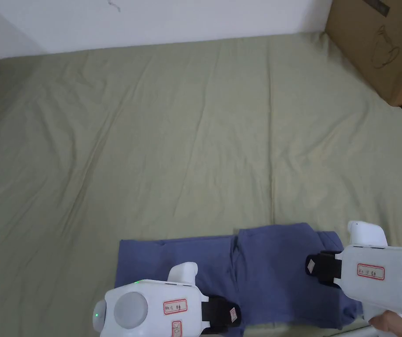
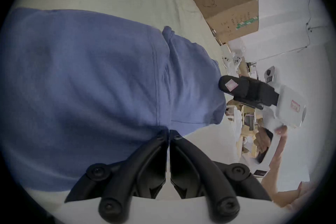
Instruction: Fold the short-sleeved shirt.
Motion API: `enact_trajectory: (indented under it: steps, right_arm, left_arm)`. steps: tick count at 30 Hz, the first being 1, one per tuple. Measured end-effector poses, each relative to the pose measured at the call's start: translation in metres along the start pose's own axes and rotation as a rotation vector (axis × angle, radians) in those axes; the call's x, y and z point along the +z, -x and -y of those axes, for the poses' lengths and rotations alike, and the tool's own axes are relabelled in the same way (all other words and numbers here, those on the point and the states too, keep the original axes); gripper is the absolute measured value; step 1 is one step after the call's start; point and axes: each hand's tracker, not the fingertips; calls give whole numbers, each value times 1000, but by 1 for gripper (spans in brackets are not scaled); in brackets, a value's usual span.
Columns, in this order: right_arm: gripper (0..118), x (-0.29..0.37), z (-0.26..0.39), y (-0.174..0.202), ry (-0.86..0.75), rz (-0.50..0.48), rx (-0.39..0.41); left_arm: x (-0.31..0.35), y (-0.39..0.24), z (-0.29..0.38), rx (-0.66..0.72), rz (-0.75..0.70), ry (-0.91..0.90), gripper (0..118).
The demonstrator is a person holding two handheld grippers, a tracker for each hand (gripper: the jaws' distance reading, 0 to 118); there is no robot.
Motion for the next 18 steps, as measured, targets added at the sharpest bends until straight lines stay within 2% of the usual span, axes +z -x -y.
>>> enact_trajectory:
  steps: [3, 8, 12, 15, 16, 17, 18]
  right_arm:
    - [0, 4, -1, 4, -6, 0, 10]
    - [0, 2, -4, 10, -6, 1, 22]
    - [0, -3, -4, 22, 5, -5, 38]
    - [0, -7, -5, 33, 21, -3, 63]
    - [0, -9, -5, 37, 28, 0, 74]
    - [0, -11, -6, 40, 33, 2, 84]
    - [0, -13, -7, 44, 38, 1, 92]
  left_arm:
    - [26, 1, -7, -5, 9, -60, 3]
    - [106, 26, -16, 17, 47, -239, 3]
    - [158, 86, -7, 133, -15, -368, 4]
    - [177, 133, 12, 198, 1, -406, 10]
    - [181, 144, 18, 238, -5, -393, 14]
    - [181, 151, 22, 262, 8, -389, 28]
    - [180, 158, 27, 282, 37, -392, 55]
